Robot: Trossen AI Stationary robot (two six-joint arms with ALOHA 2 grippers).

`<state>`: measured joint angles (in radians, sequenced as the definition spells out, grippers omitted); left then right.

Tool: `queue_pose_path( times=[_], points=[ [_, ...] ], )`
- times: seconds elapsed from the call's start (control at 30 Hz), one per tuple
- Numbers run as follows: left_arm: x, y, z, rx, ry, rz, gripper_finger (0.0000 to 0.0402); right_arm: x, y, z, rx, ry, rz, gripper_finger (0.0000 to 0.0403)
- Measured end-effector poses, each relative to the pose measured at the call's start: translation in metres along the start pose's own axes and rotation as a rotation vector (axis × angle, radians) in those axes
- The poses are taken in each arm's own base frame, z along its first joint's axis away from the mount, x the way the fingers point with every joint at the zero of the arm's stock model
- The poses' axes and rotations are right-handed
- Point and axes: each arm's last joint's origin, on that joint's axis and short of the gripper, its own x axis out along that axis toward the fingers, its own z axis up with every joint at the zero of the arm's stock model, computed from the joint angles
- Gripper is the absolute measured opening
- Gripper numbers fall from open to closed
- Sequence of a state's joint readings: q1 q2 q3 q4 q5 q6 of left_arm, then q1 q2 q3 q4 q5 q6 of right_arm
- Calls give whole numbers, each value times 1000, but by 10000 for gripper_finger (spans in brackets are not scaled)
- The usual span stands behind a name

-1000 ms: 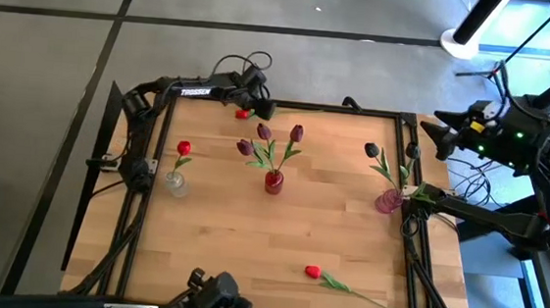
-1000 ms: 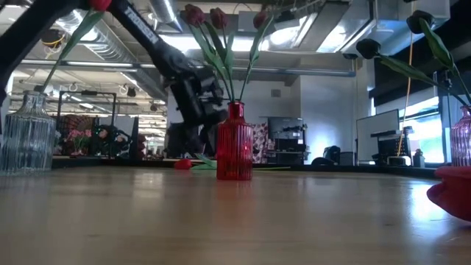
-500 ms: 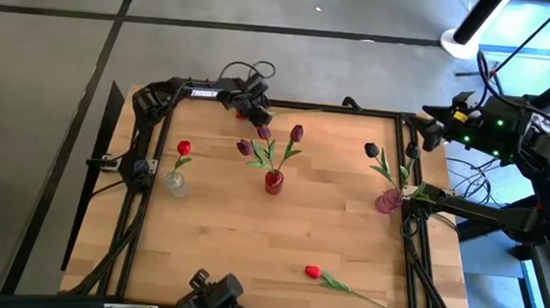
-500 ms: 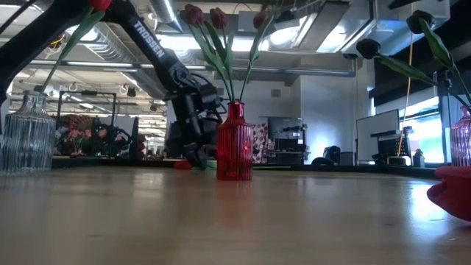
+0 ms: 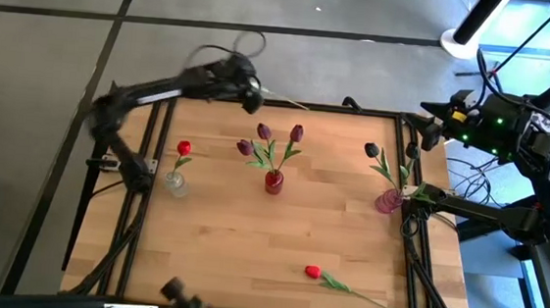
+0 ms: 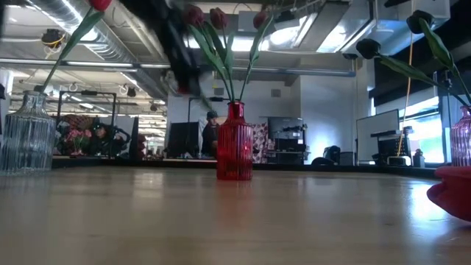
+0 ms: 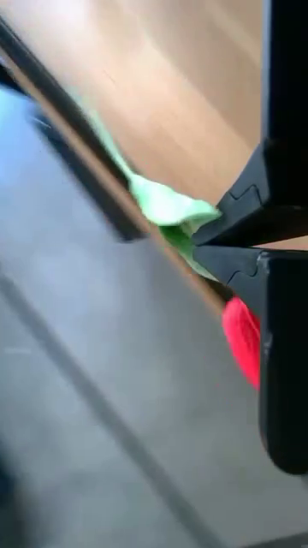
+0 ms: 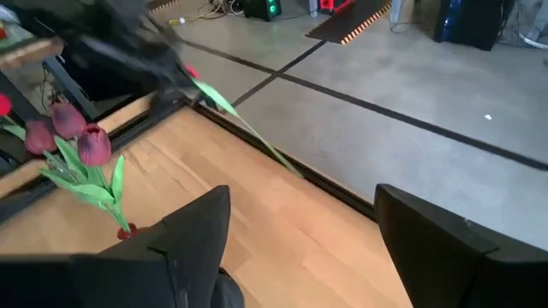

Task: Sort flowers into vase by color
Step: Put the top red tulip into the transparent vase

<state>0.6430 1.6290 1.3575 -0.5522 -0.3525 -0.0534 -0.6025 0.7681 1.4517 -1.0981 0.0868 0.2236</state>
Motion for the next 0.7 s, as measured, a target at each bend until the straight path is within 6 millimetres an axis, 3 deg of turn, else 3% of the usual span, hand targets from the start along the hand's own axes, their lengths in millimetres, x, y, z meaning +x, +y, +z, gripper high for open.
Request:
queue_pose_path(
  times=[0.13,0.27,0.37,0.53,0.7],
  points=[
    [-100,7,11,139,-258,-54,0,0,1,-1,-54,12,47,289],
    [-187,11,-7,311,-455,-124,0,0,3,-1,-78,22,102,289],
    [-239,22,-28,377,-591,-155,0,-1,4,-1,-79,29,140,289],
    [-294,50,-57,232,-753,-222,0,-1,5,-2,-42,39,172,289],
    [-316,72,-74,199,-844,-298,0,0,5,-1,56,45,178,289]
  ],
)
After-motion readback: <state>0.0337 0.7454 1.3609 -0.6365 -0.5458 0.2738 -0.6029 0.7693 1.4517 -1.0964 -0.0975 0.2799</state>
